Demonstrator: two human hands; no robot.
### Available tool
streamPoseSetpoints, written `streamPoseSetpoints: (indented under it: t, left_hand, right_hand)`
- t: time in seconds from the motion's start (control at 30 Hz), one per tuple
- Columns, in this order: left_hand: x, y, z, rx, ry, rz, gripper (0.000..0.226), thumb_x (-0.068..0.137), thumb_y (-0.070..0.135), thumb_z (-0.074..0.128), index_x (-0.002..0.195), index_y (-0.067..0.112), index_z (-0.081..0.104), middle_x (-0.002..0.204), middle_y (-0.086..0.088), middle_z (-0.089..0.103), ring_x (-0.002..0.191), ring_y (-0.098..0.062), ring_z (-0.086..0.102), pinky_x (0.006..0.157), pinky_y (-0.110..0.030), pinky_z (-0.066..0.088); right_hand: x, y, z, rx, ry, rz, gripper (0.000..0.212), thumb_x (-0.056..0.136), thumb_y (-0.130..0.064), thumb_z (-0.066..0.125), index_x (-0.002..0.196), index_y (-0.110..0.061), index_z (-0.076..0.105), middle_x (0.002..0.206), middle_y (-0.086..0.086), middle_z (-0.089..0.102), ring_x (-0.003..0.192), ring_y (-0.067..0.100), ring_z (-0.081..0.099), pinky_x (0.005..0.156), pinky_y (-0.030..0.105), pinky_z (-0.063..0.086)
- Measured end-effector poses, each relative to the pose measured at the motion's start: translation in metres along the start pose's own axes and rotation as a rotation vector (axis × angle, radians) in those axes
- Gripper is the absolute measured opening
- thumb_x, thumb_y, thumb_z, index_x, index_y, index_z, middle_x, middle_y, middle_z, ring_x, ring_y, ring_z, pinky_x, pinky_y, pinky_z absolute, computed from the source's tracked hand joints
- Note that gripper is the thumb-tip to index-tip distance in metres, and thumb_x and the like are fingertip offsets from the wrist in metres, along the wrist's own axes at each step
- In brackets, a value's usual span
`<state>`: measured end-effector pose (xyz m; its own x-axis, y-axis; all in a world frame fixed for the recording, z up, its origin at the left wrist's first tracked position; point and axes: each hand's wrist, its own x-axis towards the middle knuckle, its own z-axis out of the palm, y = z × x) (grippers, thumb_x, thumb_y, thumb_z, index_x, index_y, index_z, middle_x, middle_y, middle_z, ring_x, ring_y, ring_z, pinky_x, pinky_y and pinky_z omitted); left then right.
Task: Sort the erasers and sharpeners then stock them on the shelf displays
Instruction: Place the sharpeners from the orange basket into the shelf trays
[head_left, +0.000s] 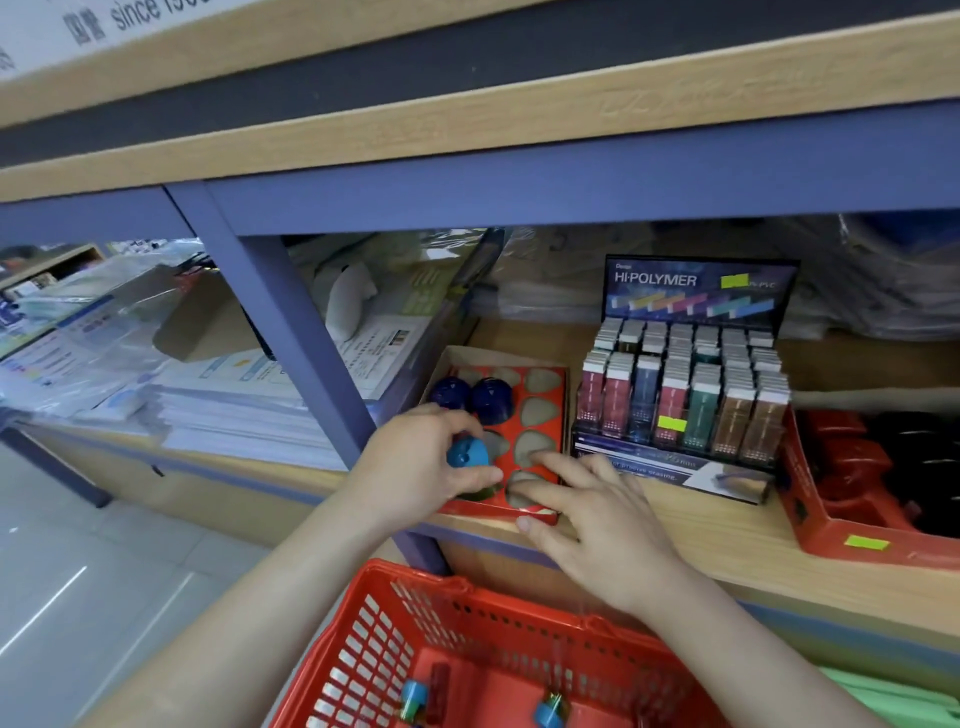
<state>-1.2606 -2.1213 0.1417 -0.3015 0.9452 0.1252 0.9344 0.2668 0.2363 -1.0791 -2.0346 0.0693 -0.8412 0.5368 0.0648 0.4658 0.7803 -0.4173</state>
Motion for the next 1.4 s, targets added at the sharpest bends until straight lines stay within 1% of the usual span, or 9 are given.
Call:
streamPoseSetpoints:
  t: [0.17, 0.33, 0.43, 0.53, 0.67, 0.8, 0.97, 1.2, 1.4]
  left_hand:
    - [0.007, -0.001, 0.005, 0.141, -0.046, 0.042, 0.056, 0.069, 0.068, 0.067, 0.11, 0.03, 0.065, 0.099, 0.004, 0.062, 0.094, -0.015, 0.055, 0.071, -0.028, 0.042]
    - [0.009, 0.0, 0.005, 0.281, -0.022, 0.02, 0.065, 0.07, 0.073, 0.059, 0.113, 0.025, 0.064, 0.105, 0.0, 0.053, 0.107, -0.022, 0.046, 0.085, -0.038, 0.047]
    - [-0.01, 0.0, 0.0, 0.132, 0.171, 0.073, 0.058, 0.082, 0.067, 0.046, 0.115, 0.023, 0.064, 0.097, 0.0, 0.055, 0.099, -0.022, 0.052, 0.079, -0.035, 0.047]
    - [-0.047, -0.007, 0.001, -0.054, 0.311, 0.133, 0.035, 0.09, 0.047, 0.041, 0.099, 0.024, 0.066, 0.082, 0.007, 0.056, 0.08, -0.016, 0.057, 0.066, -0.031, 0.047]
    - [-0.098, -0.041, 0.054, -0.085, 0.135, 0.059, 0.029, 0.085, 0.039, 0.042, 0.084, 0.023, 0.066, 0.071, 0.008, 0.062, 0.069, -0.016, 0.061, 0.061, -0.031, 0.048]
    - [-0.13, -0.086, 0.134, 0.01, -0.329, -0.083, 0.022, 0.083, 0.026, 0.048, 0.095, 0.02, 0.066, 0.094, -0.001, 0.07, 0.092, -0.024, 0.064, 0.077, -0.033, 0.049]
    - [-0.154, -0.129, 0.221, 0.263, -0.742, -0.094, 0.039, 0.088, 0.028, 0.054, 0.122, 0.01, 0.046, 0.12, -0.017, 0.055, 0.108, -0.034, 0.059, 0.087, -0.038, 0.05]
    - [-0.158, -0.144, 0.316, 0.167, -0.779, -0.304, 0.08, 0.091, 0.042, 0.054, 0.152, 0.025, 0.005, 0.15, -0.021, 0.025, 0.121, -0.039, 0.051, 0.103, -0.042, 0.04]
    - [-0.163, -0.121, 0.349, 0.123, -0.685, -0.255, 0.045, 0.094, 0.034, 0.051, 0.137, 0.028, 0.038, 0.137, -0.011, 0.037, 0.12, -0.032, 0.045, 0.105, -0.038, 0.033]
  right_hand:
    - [-0.002, -0.001, -0.001, 0.01, 0.035, 0.001, 0.041, 0.094, -0.058, 0.043, 0.134, -0.049, 0.047, 0.151, -0.022, 0.031, 0.128, 0.013, 0.029, 0.102, 0.039, 0.03]
    - [-0.003, -0.001, -0.003, 0.112, 0.086, 0.009, 0.051, 0.09, -0.049, 0.055, 0.14, -0.043, 0.042, 0.155, -0.02, 0.024, 0.133, 0.013, 0.029, 0.107, 0.038, 0.03]
    - [-0.02, 0.0, -0.006, 0.231, 0.256, 0.007, 0.049, 0.088, -0.032, 0.06, 0.136, -0.03, 0.05, 0.147, -0.012, 0.039, 0.131, 0.015, 0.038, 0.109, 0.032, 0.033]
    - [-0.05, -0.003, -0.003, 0.296, 0.367, -0.013, 0.037, 0.083, -0.024, 0.055, 0.12, -0.024, 0.061, 0.115, -0.01, 0.055, 0.106, 0.011, 0.055, 0.091, 0.029, 0.046]
    - [-0.081, -0.004, 0.038, 0.201, 0.017, 0.019, 0.023, 0.086, -0.023, 0.057, 0.107, -0.031, 0.063, 0.093, -0.016, 0.06, 0.085, 0.004, 0.058, 0.08, 0.028, 0.049]
    - [-0.09, 0.014, 0.114, 0.057, -0.396, 0.145, 0.038, 0.087, -0.026, 0.055, 0.124, -0.032, 0.056, 0.113, -0.005, 0.058, 0.109, 0.016, 0.059, 0.096, 0.029, 0.043]
    - [-0.092, 0.042, 0.209, 0.057, -0.571, 0.328, 0.066, 0.082, -0.023, 0.057, 0.144, -0.03, 0.037, 0.143, 0.004, 0.044, 0.128, 0.027, 0.049, 0.109, 0.031, 0.036]
    - [-0.079, 0.04, 0.282, 0.015, -0.7, 0.395, 0.08, 0.086, -0.019, 0.054, 0.151, -0.04, 0.013, 0.162, 0.005, -0.004, 0.141, 0.037, 0.029, 0.117, 0.036, 0.026]
    - [-0.074, 0.043, 0.329, 0.05, -0.626, 0.473, 0.049, 0.089, -0.029, 0.059, 0.135, -0.039, 0.048, 0.129, 0.008, 0.034, 0.111, 0.03, 0.055, 0.094, 0.03, 0.047]
